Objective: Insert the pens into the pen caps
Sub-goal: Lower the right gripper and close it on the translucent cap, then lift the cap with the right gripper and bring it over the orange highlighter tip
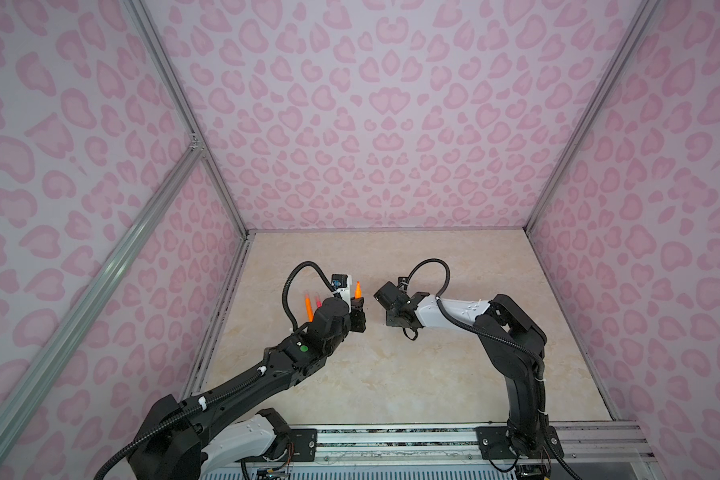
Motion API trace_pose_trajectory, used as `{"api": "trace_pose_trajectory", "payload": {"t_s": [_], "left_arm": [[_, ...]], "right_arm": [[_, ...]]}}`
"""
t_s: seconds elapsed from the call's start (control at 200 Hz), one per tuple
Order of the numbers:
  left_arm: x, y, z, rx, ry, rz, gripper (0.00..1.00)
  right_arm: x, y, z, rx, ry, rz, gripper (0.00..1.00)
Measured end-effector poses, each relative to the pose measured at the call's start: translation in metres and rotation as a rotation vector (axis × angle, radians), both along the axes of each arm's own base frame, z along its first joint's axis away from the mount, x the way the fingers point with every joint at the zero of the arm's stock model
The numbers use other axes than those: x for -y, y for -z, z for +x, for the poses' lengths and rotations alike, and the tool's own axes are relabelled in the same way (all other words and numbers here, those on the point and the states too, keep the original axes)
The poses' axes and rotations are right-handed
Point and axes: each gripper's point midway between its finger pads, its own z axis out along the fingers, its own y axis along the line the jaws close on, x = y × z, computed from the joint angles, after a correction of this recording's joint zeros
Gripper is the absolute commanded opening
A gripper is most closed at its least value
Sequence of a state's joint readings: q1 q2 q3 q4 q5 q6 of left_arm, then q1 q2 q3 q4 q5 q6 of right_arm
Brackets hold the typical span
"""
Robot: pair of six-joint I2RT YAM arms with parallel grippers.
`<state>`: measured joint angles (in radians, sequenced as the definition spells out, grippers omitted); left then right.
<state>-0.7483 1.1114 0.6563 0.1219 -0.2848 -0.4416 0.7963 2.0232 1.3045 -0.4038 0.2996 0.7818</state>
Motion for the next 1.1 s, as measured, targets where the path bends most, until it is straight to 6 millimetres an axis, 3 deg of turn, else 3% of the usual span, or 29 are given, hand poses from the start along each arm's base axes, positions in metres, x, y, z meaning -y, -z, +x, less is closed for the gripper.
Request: {"api": "trace_pose_trajectory", "payload": {"t_s": [0.585,0.725,0.84,1.1], "left_arm": [[0.003,-0.002,-0.002,0.001,0.020,-0.010,0.03],[0.009,-0.008,-0.007,0.024,0.069,-0.031,0.03],[0.018,-0.017,-0.016,0.059,0.146,-0.066,0.03],[0.057,-0.042,-0.056,0.160,0.394,-0.118,0.03]], "right_arm": [[0.004,-0.001,0.005,0.019,0.007,-0.009,0.07],[0.015,-0.006,-0.001,0.014,0.018,-0.001,0.04],[0.022,-0.034,-0.005,0.054,0.032,0.048,0.02],[0.047,-0.136,-0.025,0.272,0.062,0.254,0.00]]}}
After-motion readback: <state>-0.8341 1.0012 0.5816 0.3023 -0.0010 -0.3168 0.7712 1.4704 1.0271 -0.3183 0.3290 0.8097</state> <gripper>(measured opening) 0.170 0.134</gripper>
